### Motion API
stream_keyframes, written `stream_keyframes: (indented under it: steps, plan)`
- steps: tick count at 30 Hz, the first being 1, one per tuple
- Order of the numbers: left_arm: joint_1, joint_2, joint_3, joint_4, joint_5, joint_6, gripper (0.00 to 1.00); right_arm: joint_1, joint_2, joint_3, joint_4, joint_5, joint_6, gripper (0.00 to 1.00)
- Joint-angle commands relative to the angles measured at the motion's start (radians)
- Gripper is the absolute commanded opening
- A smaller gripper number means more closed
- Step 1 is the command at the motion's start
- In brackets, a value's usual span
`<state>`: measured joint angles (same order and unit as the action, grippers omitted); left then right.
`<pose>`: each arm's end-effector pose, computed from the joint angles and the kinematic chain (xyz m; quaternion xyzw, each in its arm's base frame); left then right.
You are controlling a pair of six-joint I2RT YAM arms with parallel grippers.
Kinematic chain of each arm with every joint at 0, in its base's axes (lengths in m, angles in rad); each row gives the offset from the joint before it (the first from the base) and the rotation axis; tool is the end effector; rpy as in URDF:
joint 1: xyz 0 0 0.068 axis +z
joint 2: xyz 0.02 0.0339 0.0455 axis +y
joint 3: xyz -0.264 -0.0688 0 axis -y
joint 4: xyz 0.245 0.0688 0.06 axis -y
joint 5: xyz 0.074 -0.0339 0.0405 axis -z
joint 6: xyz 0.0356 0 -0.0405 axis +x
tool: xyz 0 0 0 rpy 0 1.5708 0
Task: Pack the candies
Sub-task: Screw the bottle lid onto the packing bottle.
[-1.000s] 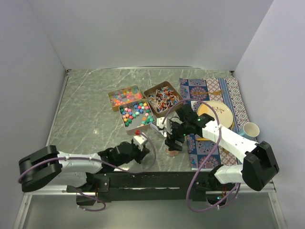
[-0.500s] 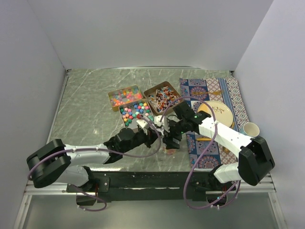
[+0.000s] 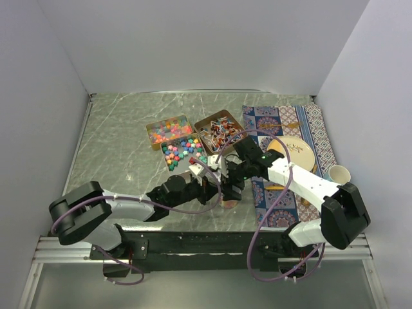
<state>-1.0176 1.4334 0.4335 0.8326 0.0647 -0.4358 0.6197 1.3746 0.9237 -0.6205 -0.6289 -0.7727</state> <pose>0.1424 -0.2350 0.1830 0.2389 0.7253 -0.4471 0.4658 0.2031 0.1706 0.2294 -0.6496 0.6580 0.2809 0.2572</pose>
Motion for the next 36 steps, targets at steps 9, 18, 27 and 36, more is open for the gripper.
stream_keyframes:
  steps: [9, 18, 27, 36]
  plan:
    - [-0.021, 0.055, 0.021, -0.038, -0.034, 0.014, 0.01, 0.008, 0.004, -0.002, -0.103, 0.058, 0.079, 1.00]
    - [-0.019, 0.064, 0.002, -0.046, -0.062, 0.049, 0.01, -0.106, -0.100, 0.118, -0.284, -0.060, -0.010, 1.00]
    - [0.005, -0.013, -0.019, -0.064, -0.132, -0.007, 0.01, -0.106, -0.147, 0.023, -0.205, -0.057, -0.019, 1.00]
    - [0.096, -0.186, -0.035, -0.034, -0.016, -0.090, 0.01, -0.077, -0.151, -0.151, 0.119, -0.057, 0.117, 1.00]
